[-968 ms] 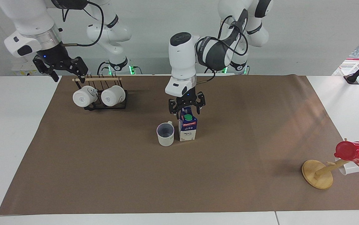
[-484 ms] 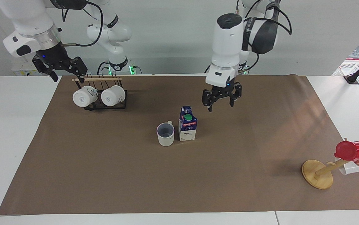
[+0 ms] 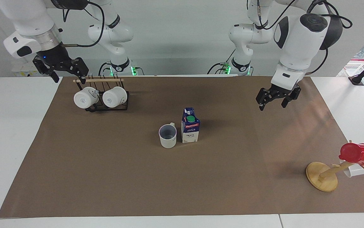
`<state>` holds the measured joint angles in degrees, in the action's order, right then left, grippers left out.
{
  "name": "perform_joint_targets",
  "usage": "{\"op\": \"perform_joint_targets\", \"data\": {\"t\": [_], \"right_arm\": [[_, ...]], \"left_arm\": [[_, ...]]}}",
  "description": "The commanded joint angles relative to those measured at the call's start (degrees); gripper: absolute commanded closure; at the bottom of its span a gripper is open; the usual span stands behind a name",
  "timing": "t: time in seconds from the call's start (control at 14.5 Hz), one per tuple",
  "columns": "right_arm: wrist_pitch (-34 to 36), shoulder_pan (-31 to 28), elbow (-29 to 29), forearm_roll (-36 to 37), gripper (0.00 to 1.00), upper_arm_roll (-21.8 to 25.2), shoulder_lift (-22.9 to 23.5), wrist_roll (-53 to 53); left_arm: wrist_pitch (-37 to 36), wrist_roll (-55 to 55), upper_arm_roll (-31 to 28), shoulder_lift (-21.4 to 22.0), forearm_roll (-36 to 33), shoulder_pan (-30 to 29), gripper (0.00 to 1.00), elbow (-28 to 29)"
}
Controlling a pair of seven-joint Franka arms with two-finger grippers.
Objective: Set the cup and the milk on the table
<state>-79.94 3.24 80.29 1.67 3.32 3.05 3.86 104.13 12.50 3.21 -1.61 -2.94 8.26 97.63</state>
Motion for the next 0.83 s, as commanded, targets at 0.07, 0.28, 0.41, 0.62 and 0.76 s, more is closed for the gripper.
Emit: {"op": "perform_joint_targets", "data": {"t": [0.07,0.28,0.41,0.62,0.76], "right_arm": [[1.37,-0.96,-1.10,-0.43,0.00,-0.15,0.29,-2.72],[0.13,-0.69,-0.75,-0.44,0.00,-0.15,0.29,-2.36],[-0.13,-0.52,-0.66,-0.52,0.00,-0.15,0.29,-2.28],[-0.13,-0.52,-0.48,-0.52,0.00,-0.15,0.20,-2.36],[-0.13,-0.52,-0.57,-0.44,0.00,-0.15,0.29,-2.28]], "left_arm": [[-7.61,-8.00,0.13,0.30,3.19,-4.47,0.00,-5.68],[-12.62,-8.99,0.13,-0.49,3.29,-6.15,0.00,-9.63],[-17.18,-8.98,0.04,-2.60,3.29,-6.24,0.00,-14.02],[-19.31,-10.55,-0.14,-2.87,3.03,-6.68,0.00,-15.54],[-19.05,-13.02,-0.05,-1.03,3.29,-8.69,0.00,-12.74]]}}
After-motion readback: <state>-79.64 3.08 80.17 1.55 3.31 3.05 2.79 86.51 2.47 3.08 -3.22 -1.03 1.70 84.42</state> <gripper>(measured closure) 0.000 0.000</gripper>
